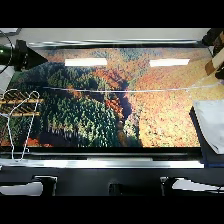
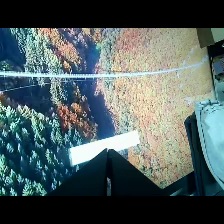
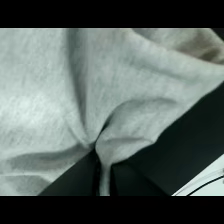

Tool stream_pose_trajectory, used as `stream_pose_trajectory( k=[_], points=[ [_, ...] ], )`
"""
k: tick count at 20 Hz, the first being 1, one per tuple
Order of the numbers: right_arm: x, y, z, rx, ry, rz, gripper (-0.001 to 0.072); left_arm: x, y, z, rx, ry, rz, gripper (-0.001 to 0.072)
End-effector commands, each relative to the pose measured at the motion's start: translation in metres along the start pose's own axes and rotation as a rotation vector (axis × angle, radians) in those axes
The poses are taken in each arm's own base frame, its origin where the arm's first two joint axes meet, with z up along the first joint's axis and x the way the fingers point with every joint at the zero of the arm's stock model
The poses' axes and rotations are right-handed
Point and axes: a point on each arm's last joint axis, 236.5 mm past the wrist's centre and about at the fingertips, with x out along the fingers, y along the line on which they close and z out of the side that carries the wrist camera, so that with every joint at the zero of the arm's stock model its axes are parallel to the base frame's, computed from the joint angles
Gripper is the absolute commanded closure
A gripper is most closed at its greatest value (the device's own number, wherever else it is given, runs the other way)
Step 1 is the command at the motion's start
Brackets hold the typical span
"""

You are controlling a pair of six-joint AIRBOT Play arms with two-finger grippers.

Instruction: Fold the clothes and pants, and hang the long-sleeved shirts on hangers.

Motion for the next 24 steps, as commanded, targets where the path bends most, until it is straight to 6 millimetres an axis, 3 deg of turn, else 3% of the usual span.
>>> stream_pose_trajectory(
  k=[1,9,10,11,12,13,15,16,17,18,20,22,24],
  points=[
    [0.004,-0.018,0.011,0.021,-0.045,-0.083,0.0680,0.001,-0.001,0.000,0.004,0.002,-0.001,0.0689],
    [0.005,-0.029,0.006,0.033,-0.024,-0.131,0.0678,0.001,-0.001,0.000,0.004,0.002,-0.001,0.0689],
    [0.005,-0.029,0.005,0.033,-0.021,-0.132,0.0642,0.001,-0.001,0.000,0.004,0.002,-0.001,0.0690],
    [0.005,-0.030,0.004,0.034,-0.016,-0.135,0.0477,0.001,-0.001,0.000,0.004,0.002,-0.001,0.0690],
    [0.005,-0.031,0.001,0.036,-0.003,-0.140,0.0259,0.001,-0.001,0.000,0.004,0.002,-0.001,0.0689],
    [0.004,-0.032,-0.002,0.045,0.006,-0.147,0.0193,0.001,-0.001,0.000,0.004,0.002,-0.001,0.0690],
    [-0.001,-0.034,-0.002,0.057,-0.015,-0.143,0.0197,0.001,0.009,-0.002,0.009,0.011,0.041,0.0689],
    [-0.006,-0.030,0.005,0.057,-0.068,-0.109,0.0270,0.001,0.024,-0.007,0.015,0.029,0.106,0.0689],
    [-0.014,-0.015,0.013,0.048,-0.127,-0.028,0.0389,-0.001,0.046,-0.014,0.027,0.059,0.209,0.0690],
    [-0.026,0.014,0.018,0.002,-0.188,0.113,0.0456,-0.007,0.076,-0.022,0.043,0.101,0.357,0.0690],
    [-0.065,0.089,0.018,-0.133,-0.295,0.421,0.0533,-0.021,0.131,-0.044,0.053,0.199,0.633,0.0690],
    [-0.102,0.159,-0.012,-0.333,-0.329,0.587,0.0655,-0.025,0.167,-0.064,0.074,0.288,0.807,0.0690],
    [-0.116,0.214,-0.056,-0.527,-0.317,0.600,0.0677,0.001,0.180,-0.086,0.090,0.344,0.804,0.0690]
  ],
)
